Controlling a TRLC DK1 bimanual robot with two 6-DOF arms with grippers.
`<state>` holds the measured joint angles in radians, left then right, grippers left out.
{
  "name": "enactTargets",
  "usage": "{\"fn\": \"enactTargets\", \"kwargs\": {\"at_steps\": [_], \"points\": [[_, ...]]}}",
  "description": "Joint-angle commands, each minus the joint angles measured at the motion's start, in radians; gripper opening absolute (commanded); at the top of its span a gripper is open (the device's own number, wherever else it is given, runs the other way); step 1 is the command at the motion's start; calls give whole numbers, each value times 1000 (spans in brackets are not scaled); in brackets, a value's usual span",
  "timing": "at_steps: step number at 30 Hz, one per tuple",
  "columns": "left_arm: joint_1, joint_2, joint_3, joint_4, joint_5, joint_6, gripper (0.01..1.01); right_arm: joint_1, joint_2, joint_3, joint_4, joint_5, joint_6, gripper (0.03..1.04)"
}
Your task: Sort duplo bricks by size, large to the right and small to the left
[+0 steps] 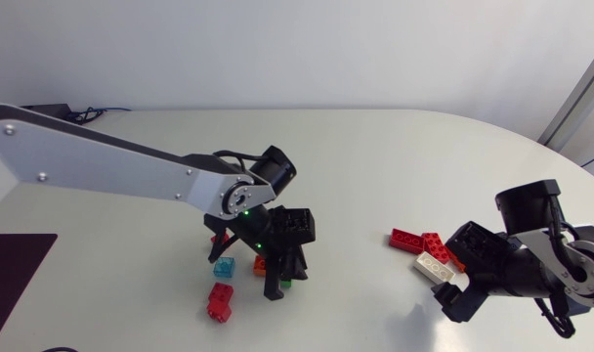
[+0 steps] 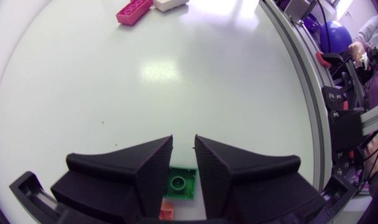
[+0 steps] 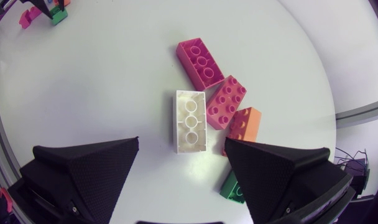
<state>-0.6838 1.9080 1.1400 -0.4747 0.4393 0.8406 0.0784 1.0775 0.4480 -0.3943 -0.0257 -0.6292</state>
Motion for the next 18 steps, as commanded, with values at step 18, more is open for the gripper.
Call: {"fn": "enactTargets", "kwargs": {"at_steps": [18], "points": [[250,-83,-203,-87,-50,164,54,34,9,8,-14,7,-3,997]]}}
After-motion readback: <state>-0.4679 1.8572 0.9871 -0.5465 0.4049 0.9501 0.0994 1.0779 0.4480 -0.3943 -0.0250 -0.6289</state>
